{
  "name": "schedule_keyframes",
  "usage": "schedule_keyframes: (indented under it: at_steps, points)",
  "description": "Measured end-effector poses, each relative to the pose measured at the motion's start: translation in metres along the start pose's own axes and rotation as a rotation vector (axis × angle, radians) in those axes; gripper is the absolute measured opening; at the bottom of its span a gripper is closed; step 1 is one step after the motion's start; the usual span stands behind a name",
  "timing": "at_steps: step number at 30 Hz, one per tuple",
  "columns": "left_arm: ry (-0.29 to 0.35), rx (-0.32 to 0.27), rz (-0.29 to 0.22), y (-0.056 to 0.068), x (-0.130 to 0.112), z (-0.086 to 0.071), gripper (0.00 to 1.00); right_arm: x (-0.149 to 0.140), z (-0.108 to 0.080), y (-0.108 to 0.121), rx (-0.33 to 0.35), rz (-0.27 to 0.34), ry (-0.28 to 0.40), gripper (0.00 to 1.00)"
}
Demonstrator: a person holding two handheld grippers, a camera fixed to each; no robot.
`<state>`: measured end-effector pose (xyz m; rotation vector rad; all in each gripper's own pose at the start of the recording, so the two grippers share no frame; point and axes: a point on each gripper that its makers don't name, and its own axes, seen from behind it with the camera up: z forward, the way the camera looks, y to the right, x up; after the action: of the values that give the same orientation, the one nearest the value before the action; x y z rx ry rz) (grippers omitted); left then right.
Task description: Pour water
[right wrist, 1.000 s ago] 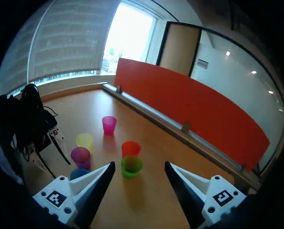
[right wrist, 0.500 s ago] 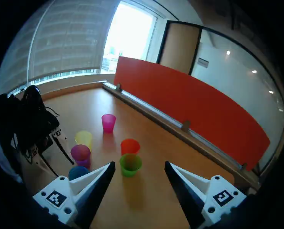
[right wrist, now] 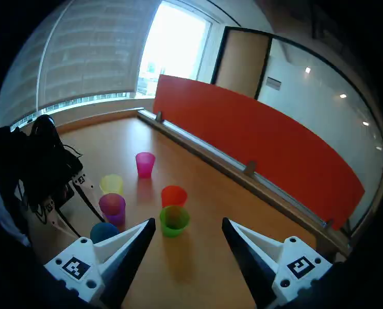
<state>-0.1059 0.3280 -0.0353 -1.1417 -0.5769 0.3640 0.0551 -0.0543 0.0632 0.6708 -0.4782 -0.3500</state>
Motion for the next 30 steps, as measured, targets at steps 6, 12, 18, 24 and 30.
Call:
schedule_keyframes:
  at_steps: [6, 12, 18, 24, 30]
  points:
    - [0.008, 0.000, 0.006, 0.000, 0.006, 0.007, 0.93, -0.003, 0.000, 0.003, -0.002, 0.002, -0.003, 1.00]
    - [0.010, 0.006, 0.016, -0.002, 0.009, 0.013, 0.93, -0.006, -0.001, 0.005, -0.002, 0.005, -0.004, 1.00]
    - [0.013, 0.015, 0.025, -0.004, 0.011, 0.019, 0.93, -0.009, -0.001, 0.006, -0.004, 0.006, -0.007, 1.00]
    - [0.024, 0.017, 0.024, -0.006, 0.016, 0.025, 0.93, -0.011, -0.001, 0.007, -0.005, 0.006, -0.009, 1.00]
    - [0.027, 0.018, 0.027, -0.006, 0.017, 0.030, 0.93, -0.014, -0.002, 0.010, -0.008, 0.009, -0.011, 1.00]
